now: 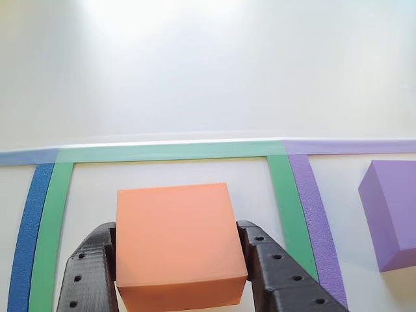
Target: Tower of hanoi
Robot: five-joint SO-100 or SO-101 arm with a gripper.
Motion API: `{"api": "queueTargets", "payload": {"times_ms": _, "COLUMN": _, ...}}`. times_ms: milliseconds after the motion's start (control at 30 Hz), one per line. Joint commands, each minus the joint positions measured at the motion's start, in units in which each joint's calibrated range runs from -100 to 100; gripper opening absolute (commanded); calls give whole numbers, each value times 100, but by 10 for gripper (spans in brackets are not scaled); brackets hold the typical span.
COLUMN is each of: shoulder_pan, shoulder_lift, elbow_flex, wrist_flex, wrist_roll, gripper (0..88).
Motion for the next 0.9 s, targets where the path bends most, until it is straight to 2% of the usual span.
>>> {"api": "queueTargets", "payload": {"times_ms": 0, "shoulder_pan": -183, "shoulder_lift": 77, "elbow_flex": -56, "wrist_flex": -505, "wrist_roll": 75, "gripper": 105}}
{"api": "queueTargets", "payload": {"times_ms": 433, "shoulder_pan": -213, "shoulder_lift": 710, "elbow_flex": -83, "wrist_flex": -1104, "wrist_roll": 75, "gripper": 107}}
{"api": "queueTargets", "payload": {"times_ms": 867, "shoulder_pan": -160, "shoulder_lift": 1039, "elbow_flex": -229, "wrist_flex": -1257, "wrist_roll": 75, "gripper": 190}}
